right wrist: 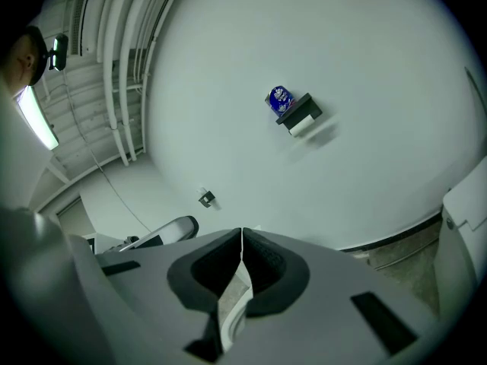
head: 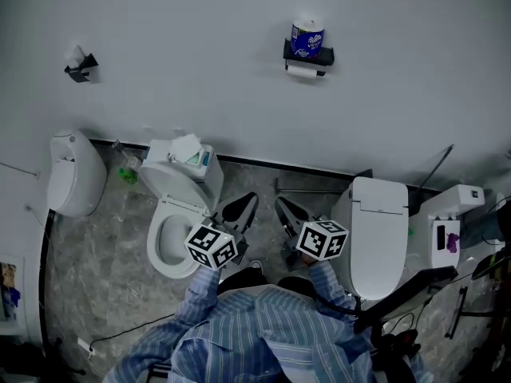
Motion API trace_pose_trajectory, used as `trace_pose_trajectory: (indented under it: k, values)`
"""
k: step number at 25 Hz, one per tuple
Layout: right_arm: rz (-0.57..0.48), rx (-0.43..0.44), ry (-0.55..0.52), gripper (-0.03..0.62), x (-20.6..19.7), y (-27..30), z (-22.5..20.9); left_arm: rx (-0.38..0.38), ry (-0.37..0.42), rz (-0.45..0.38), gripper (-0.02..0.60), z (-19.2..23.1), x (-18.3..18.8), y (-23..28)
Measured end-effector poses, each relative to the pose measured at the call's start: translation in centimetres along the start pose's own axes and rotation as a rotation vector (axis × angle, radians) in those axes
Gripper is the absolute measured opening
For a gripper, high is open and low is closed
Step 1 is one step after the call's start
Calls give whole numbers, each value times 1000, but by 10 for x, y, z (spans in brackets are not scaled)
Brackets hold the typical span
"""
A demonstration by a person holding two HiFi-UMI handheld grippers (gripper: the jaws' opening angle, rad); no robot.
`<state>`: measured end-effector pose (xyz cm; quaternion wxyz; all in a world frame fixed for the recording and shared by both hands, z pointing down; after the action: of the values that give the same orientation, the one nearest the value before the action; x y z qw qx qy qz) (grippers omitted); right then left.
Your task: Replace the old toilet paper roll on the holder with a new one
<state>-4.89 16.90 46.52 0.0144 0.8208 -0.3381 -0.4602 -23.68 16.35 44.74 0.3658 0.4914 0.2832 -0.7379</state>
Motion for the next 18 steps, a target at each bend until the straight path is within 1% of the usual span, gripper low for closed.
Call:
trace_pose_trajectory:
  k: [5, 8, 12, 18]
  values:
    - [18, -36, 7, 8, -2, 16, 2, -12, -45, 5, 6, 26, -3, -1]
    - [28, -68, 25, 8, -3, 18, -5, -38, -74, 28, 6, 32, -9, 6]
    - [28, -101, 42, 8, 2, 21, -17, -69, -89, 46, 6, 37, -14, 21]
    - [51, -104, 67, 8, 12, 37, -38, -56, -112, 57, 6, 56, -16, 46]
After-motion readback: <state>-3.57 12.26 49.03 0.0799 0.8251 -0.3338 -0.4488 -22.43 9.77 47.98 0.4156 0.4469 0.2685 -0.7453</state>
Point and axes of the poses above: the fingertips, and each gripper's own axes: y forward along the fingers, z to its left, x out of its top, the point moved 9 cm from there along -y, backward along the fingers, and after that the axes turned 8 degrees about -x, right-handed, at the moved point
